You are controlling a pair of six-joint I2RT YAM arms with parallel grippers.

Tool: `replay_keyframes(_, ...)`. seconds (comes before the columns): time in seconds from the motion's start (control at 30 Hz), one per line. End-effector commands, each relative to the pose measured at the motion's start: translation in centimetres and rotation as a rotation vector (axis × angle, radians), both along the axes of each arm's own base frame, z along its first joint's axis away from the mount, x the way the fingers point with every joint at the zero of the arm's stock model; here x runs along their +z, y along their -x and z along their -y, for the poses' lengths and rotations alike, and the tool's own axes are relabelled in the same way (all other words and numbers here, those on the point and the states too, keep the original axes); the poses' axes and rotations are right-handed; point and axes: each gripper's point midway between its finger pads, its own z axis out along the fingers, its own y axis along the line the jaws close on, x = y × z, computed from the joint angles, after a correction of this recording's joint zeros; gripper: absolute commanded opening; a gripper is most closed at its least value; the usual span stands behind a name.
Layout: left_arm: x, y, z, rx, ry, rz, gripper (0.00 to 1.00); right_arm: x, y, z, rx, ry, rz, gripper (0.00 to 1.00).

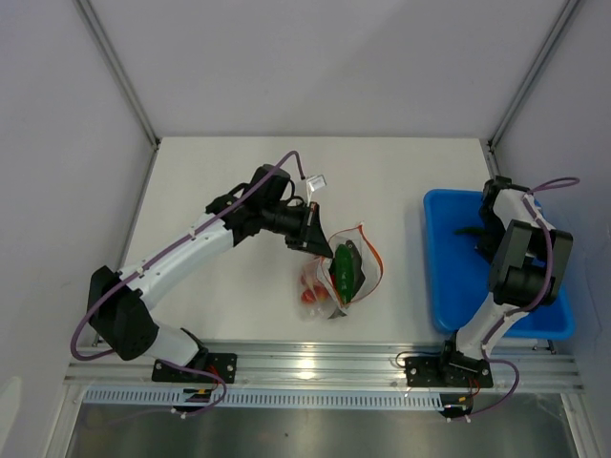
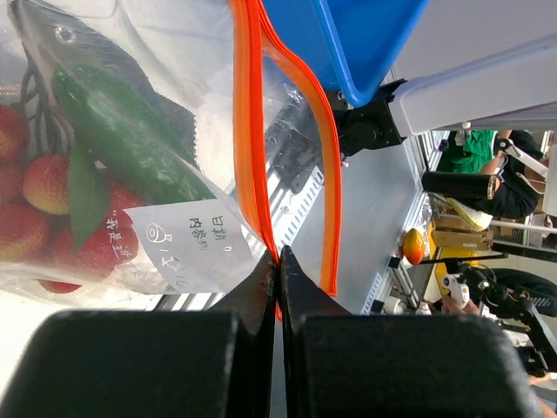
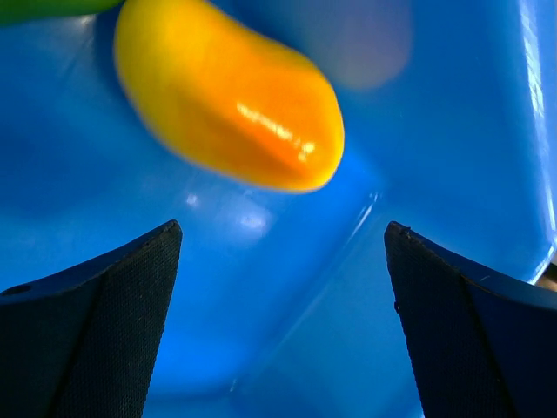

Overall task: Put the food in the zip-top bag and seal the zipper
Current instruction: Pick up the fake fruit from the bin.

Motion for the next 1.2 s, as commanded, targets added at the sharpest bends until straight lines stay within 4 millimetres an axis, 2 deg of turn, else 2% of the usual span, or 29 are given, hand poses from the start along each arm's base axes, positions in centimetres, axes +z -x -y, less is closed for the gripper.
replay_keyframes(0.0,1.8,0.3,0.0,-0.024,0.066,0.047,0.01,-0.6,-0.8,1.9,-0.030,0.069,0.008,0.99)
replay_keyframes(0.23,1.7,-0.3,-0.1,-0.007,0.062,0.047,0.01,-3.2,-2.6,2.4,-0.032,0.038,0.034,0.99)
replay_keyframes(0.5,1.2,-0.6,0.0,0.007,0.051,0.028,0.01,-4.1,-4.0,3.3,0.016,0.049,0.024,0.99)
replay_keyframes(0.7,1.0,-0.9,0.3,0.018,0.050,0.014,0.01,-5.0,-3.9,3.7,0.026,0.063,-0.003,0.98)
replay_keyframes(0.9,0.9,-1.2,0.6,0.019,0.057,-0.003,0.00,-6.1,-2.8,4.3,0.015,0.083,-0.058,0.97)
replay_keyframes(1.17,0.8,-1.2,0.7,0.020,0.053,-0.009,0.01,-6.3,-1.9,3.7,0.010,0.075,-0.063,0.86)
